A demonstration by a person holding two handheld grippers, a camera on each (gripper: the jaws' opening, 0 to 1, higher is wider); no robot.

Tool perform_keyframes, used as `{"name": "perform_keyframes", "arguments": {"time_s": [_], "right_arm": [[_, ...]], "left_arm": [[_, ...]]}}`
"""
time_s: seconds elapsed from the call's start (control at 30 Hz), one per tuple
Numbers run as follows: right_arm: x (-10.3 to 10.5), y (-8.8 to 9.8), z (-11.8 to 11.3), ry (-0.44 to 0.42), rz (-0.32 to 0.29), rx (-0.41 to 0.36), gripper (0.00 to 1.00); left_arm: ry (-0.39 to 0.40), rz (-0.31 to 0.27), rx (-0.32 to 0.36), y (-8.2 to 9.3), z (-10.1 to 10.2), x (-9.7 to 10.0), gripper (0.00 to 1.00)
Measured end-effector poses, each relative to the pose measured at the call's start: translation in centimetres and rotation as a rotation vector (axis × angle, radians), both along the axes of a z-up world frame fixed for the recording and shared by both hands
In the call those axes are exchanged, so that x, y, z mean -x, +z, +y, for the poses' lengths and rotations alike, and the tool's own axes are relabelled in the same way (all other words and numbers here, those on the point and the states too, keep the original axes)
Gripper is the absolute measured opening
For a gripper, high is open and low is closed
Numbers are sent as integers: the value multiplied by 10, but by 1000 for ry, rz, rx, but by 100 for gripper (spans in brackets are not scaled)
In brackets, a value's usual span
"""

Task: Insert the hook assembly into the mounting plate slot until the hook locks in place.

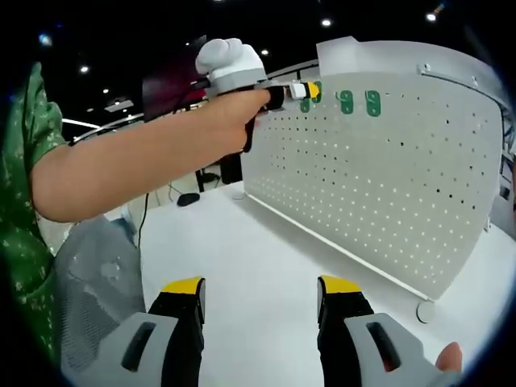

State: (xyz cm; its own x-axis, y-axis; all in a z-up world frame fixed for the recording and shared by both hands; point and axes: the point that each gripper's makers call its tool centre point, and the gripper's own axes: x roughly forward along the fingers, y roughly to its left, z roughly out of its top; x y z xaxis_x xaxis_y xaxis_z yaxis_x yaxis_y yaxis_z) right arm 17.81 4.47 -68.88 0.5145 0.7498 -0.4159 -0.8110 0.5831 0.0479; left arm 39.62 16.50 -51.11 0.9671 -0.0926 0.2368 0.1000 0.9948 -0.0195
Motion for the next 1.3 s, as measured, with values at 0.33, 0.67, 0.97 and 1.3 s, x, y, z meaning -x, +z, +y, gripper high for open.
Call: {"name": "perform_keyframes", "arguments": {"time_s": [0.33, 0.67, 0.97, 1.3], "right_arm": [[-3, -2, -1, -1, 6, 4, 57], [-4, -5, -4, 0, 17, 14, 57], [-5, -6, -7, -1, 19, 17, 57], [-8, -7, -10, 0, 19, 16, 57]], "left_arm": [[10, 7, -6, -5, 0, -5, 3], [31, -5, 27, -7, 2, -8, 3], [54, -11, 54, -8, 4, -10, 3], [57, -10, 60, -11, 1, -13, 3]]}}
